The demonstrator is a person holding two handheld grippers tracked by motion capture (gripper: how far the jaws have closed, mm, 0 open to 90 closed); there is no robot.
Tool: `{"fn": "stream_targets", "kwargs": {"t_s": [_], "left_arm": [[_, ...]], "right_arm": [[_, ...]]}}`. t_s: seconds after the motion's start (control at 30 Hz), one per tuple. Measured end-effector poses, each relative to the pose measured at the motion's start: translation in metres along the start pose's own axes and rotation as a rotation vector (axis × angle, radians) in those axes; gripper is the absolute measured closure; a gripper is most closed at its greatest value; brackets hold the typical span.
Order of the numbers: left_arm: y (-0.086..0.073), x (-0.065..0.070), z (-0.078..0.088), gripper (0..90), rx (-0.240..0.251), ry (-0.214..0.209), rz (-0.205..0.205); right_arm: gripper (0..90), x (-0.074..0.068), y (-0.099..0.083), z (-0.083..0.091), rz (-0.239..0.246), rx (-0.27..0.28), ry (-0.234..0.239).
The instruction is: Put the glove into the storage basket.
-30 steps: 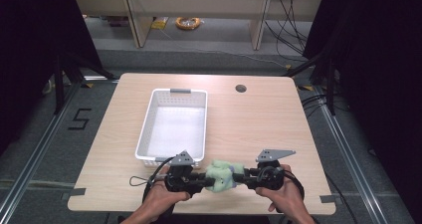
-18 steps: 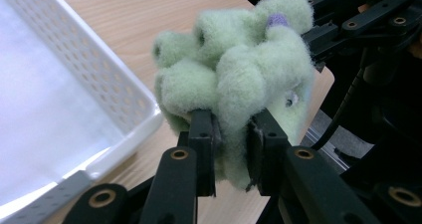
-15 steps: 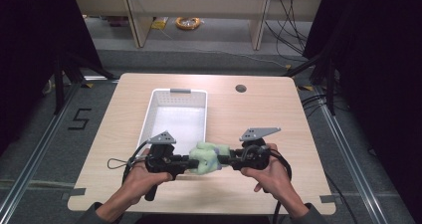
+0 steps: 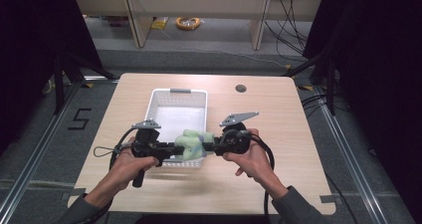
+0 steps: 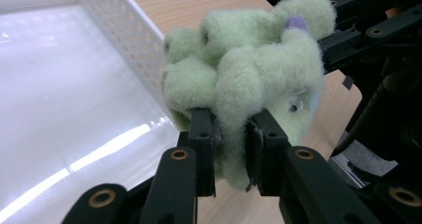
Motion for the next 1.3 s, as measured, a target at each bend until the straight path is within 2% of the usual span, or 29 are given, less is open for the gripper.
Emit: {"fn": "stream_targets", "kwargs": {"t_s": [0.07,0.1,0.13,0.17,0.2,0.37,0.4,0.43,0.57,0.6,0.63,0.67,0.77,0.83,0.9,1.0,1.03,1.07,1.1,1.2,1.23,1.27,1.3], "left_arm": [[0.001,-0.006,0.002,74.5,-0.002,-0.004,0.021],[0.001,-0.009,0.003,74.6,-0.007,0.004,0.024],[0.001,-0.012,0.004,74.5,-0.013,0.007,0.027],[0.000,-0.015,0.004,74.5,-0.024,0.004,0.029],[0.000,-0.019,0.004,74.5,-0.031,0.009,0.035],[-0.004,-0.037,0.005,74.4,-0.044,0.045,0.059],[-0.006,-0.042,0.005,74.4,-0.054,0.050,0.064],[-0.008,-0.044,0.006,74.4,-0.060,0.053,0.068],[-0.012,-0.055,0.006,74.4,-0.076,0.084,0.071],[-0.015,-0.058,0.005,74.4,-0.088,0.089,0.075],[-0.017,-0.061,0.004,74.5,-0.095,0.089,0.082],[-0.018,-0.062,0.003,74.4,-0.097,0.094,0.092],[-0.023,-0.066,0.001,74.4,-0.113,0.094,0.104],[-0.026,-0.069,0.000,74.4,-0.117,0.103,0.103],[-0.030,-0.072,-0.001,74.4,-0.154,0.100,0.095],[-0.032,-0.075,-0.005,74.3,-0.152,0.111,0.109],[-0.033,-0.076,-0.007,74.3,-0.166,0.108,0.112],[-0.037,-0.079,-0.006,74.3,-0.198,0.117,0.091],[-0.038,-0.080,-0.008,74.2,-0.203,0.108,0.094],[-0.044,-0.084,-0.013,74.1,-0.231,0.122,0.103],[-0.044,-0.083,-0.015,74.0,-0.222,0.121,0.118],[-0.044,-0.083,-0.016,73.9,-0.224,0.118,0.116],[-0.047,-0.085,-0.014,73.9,-0.250,0.118,0.094]], "right_arm": [[71.8,0.000,0.004,-0.004,-0.004,-0.021,-0.001],[71.8,0.001,0.007,-0.007,0.019,-0.019,0.002],[71.7,0.001,0.009,-0.009,0.004,-0.024,-0.004],[71.8,-0.001,0.011,-0.012,-0.006,-0.032,0.010],[71.8,0.001,0.014,-0.019,-0.005,-0.047,-0.003],[71.7,0.001,0.018,-0.033,-0.016,-0.074,-0.009],[71.7,-0.001,0.018,-0.037,-0.033,-0.090,-0.012],[71.7,0.000,0.020,-0.043,-0.019,-0.092,-0.022],[71.8,0.003,0.023,-0.057,-0.025,-0.101,-0.032],[71.8,0.003,0.022,-0.061,-0.032,-0.120,-0.034],[71.8,0.003,0.022,-0.067,-0.047,-0.122,-0.031],[71.8,0.004,0.021,-0.069,-0.038,-0.141,-0.036],[71.8,0.007,0.020,-0.077,-0.037,-0.152,-0.048],[71.8,0.008,0.019,-0.082,-0.030,-0.161,-0.047],[71.8,0.009,0.018,-0.085,-0.030,-0.170,-0.052],[71.8,0.010,0.015,-0.090,-0.053,-0.197,-0.070],[71.8,0.011,0.013,-0.092,-0.049,-0.206,-0.075],[71.7,0.012,0.012,-0.095,-0.050,-0.213,-0.074],[71.7,0.015,0.012,-0.098,-0.045,-0.218,-0.081],[71.7,0.016,0.008,-0.105,-0.065,-0.240,-0.087],[71.6,0.017,0.006,-0.107,-0.068,-0.256,-0.091],[71.5,0.018,0.003,-0.111,-0.059,-0.266,-0.102],[71.5,0.018,0.003,-0.111,-0.059,-0.266,-0.102]]}}
Point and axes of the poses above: each handheld gripper's, and its own axes: z roughly backward along the jaws, y roughly out of its top, x roughly to its right, the point moved 9 cm from there along -z, roughly forward along the jaws, and after that the axes turned 10 degrees about -z, right-handed, at the moved point
